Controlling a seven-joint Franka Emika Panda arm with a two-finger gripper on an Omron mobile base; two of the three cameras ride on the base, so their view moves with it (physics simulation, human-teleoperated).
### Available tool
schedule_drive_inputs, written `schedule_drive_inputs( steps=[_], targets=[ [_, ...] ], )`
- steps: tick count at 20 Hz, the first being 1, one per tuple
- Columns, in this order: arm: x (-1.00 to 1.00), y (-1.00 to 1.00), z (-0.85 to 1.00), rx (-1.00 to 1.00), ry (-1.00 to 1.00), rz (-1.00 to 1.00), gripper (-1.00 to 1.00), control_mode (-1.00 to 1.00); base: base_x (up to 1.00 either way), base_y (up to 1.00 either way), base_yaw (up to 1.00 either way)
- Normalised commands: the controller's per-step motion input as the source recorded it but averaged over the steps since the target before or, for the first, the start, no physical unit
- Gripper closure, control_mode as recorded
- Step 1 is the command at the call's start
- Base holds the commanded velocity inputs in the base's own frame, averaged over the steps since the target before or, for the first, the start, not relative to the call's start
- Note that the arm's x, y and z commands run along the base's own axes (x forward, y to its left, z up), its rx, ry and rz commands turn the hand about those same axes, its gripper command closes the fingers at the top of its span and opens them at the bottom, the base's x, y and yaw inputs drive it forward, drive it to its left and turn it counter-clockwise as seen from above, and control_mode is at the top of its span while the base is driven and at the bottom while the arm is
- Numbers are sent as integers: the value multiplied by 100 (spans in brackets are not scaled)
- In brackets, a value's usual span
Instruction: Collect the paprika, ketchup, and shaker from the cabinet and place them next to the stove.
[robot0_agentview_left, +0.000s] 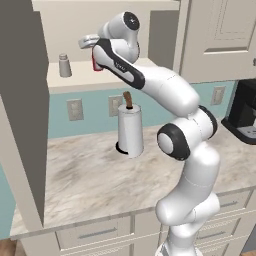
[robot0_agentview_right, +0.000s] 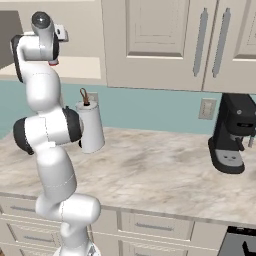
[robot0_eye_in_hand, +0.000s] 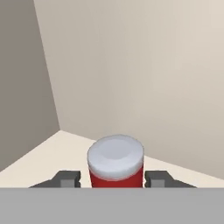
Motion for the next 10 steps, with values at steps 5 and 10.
schedule_drive_inputs(
  steps=[5,10],
  targets=[
    [11,3,-5,0,0,2,100,-100,0,0,0],
    [1,0,0,0,0,1,100,-100,0,0,0]
  ],
)
